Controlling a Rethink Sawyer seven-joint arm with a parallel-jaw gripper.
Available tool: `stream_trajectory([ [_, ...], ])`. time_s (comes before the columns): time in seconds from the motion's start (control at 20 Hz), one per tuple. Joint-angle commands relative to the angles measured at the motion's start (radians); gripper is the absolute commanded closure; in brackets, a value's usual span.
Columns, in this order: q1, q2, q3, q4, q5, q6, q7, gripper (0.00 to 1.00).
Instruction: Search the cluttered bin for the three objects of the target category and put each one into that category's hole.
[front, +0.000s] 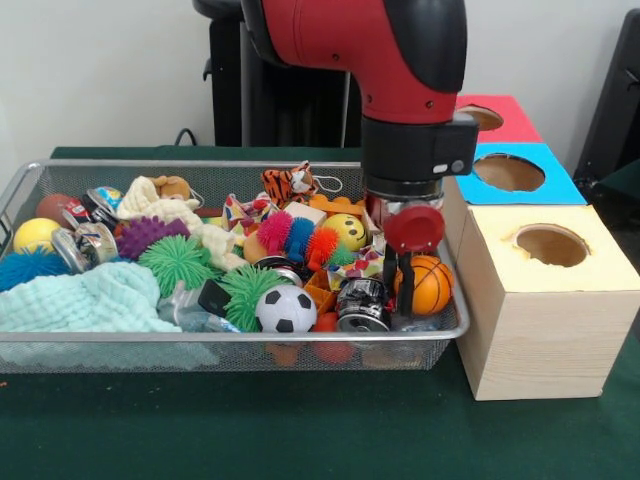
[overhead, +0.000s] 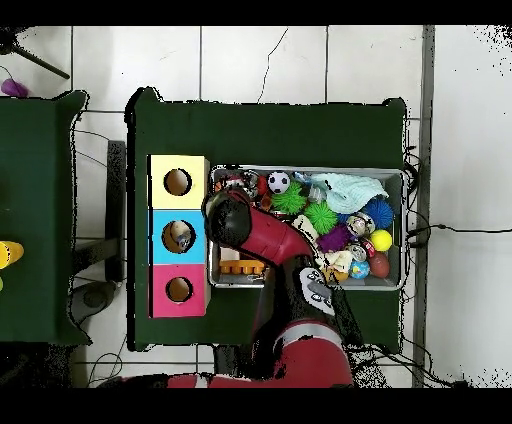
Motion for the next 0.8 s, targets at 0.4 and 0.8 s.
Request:
stream_trajectory([
  [0.4, 0.000, 0.034, 0.136, -0.047, 0.053, 0.045, 0.102, 0.00],
  [0.8, -0.016, 0.068, 0.166, -0.058, 0.038, -0.021, 0.110, 0.00],
])
